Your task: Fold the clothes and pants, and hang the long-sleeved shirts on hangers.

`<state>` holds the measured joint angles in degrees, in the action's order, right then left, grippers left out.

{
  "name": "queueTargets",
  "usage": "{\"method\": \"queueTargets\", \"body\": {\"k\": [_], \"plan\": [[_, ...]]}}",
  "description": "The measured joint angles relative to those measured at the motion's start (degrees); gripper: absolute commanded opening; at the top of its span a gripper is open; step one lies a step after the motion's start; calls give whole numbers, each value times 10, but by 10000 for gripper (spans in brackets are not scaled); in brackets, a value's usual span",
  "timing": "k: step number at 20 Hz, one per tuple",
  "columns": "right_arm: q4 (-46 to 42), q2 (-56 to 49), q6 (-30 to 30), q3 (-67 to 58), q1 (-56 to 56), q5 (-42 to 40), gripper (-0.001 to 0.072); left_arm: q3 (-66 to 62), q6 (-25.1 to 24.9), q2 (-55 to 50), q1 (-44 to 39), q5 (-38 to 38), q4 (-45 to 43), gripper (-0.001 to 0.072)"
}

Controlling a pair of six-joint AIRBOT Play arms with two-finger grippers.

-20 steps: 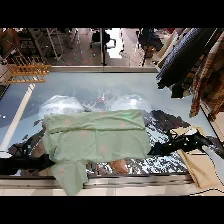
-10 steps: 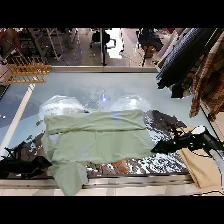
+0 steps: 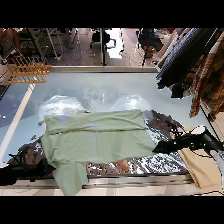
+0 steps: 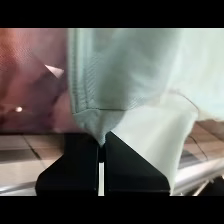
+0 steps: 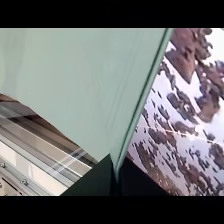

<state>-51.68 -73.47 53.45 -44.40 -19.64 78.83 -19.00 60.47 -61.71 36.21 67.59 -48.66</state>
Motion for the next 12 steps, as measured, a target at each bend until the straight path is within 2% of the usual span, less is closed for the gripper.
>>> {"method": "queueTargets", "body": {"k": [4, 8, 12], "plan": [[10, 18, 5, -9, 0, 42, 16, -27, -9, 0, 13, 74, 71, 6], [17, 35, 38, -67, 0, 61, 15, -123, -10, -1, 33, 152, 169, 6], [20, 20, 83, -154, 9, 25, 15, -223, 17, -38, 24, 134, 249, 6]]}}
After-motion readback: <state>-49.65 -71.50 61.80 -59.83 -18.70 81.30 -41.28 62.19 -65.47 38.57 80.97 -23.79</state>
